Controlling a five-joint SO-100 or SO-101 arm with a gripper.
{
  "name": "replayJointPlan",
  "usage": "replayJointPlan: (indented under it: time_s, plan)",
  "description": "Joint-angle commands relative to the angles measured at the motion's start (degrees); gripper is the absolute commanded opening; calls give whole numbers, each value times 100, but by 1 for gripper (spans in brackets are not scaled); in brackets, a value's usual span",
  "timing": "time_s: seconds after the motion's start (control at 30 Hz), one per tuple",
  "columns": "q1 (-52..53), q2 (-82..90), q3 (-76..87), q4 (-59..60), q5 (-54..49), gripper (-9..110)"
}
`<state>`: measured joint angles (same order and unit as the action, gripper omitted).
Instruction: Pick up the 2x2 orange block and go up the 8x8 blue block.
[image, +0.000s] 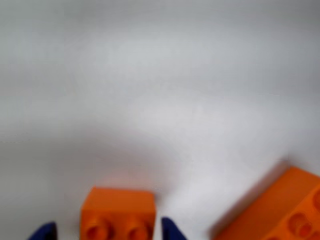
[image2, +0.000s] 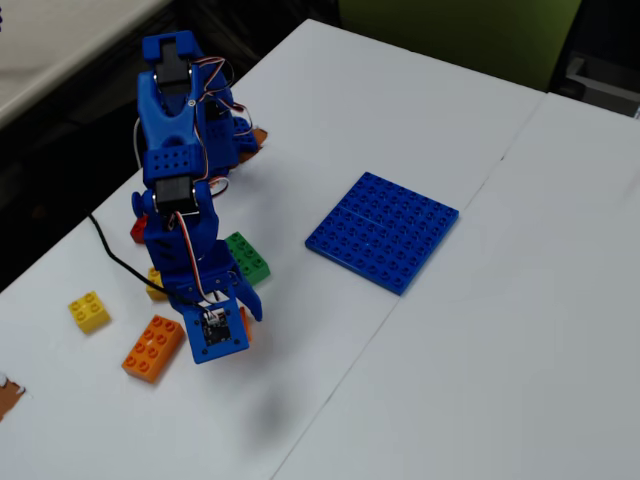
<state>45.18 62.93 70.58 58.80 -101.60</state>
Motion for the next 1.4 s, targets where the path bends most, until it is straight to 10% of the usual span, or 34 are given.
replayJointPlan:
  time_s: [0.0, 1.37]
  plan:
    - [53, -9, -272, -132, 9, 25]
    - [35, -123, -211, 114, 53, 11]
